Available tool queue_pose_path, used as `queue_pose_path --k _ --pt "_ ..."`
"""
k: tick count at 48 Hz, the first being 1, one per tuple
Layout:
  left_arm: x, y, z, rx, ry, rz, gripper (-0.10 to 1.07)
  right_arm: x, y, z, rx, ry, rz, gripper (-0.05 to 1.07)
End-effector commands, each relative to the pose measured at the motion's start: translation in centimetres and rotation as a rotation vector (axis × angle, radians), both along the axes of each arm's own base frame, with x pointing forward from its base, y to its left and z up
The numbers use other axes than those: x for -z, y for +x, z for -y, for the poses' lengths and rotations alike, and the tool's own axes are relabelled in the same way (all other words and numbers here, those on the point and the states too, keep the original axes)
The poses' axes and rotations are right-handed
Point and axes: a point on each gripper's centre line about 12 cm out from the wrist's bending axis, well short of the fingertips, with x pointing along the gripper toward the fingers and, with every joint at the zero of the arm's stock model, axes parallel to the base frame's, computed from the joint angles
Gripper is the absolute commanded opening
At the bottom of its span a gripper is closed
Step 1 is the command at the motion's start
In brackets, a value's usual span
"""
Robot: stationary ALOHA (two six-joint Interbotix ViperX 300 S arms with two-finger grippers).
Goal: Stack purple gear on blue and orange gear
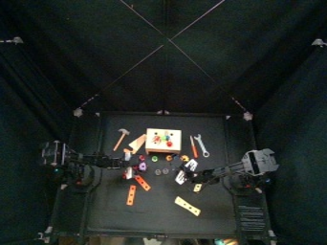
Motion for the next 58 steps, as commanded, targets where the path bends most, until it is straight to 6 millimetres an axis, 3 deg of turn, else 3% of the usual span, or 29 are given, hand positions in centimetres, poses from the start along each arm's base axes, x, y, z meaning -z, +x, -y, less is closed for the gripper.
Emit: queue_pose_path --k 1,15,32,58 --pt "-1.0 0.4 0.0 0.003 0.006 0.046 0.70 -1.6 0.2 -0.3 -0.004 -0.009 0.036 0.86" --pt "-2.3 0.5 0.1 0.010 0.015 0.094 0.70 -3.1 -0.3 -1.1 -0.013 -0.016 0.065 0.86" --pt "-4.7 0.8 0.8 0.061 0.053 0.213 0.70 -5.7 -0.3 -0.6 -0.008 0.009 0.158 0.86" --pt "-6.5 2.6 1.0 0.107 0.095 0.381 0.70 -6.8 0.9 0.8 0.128 0.251 0.435 0.85"
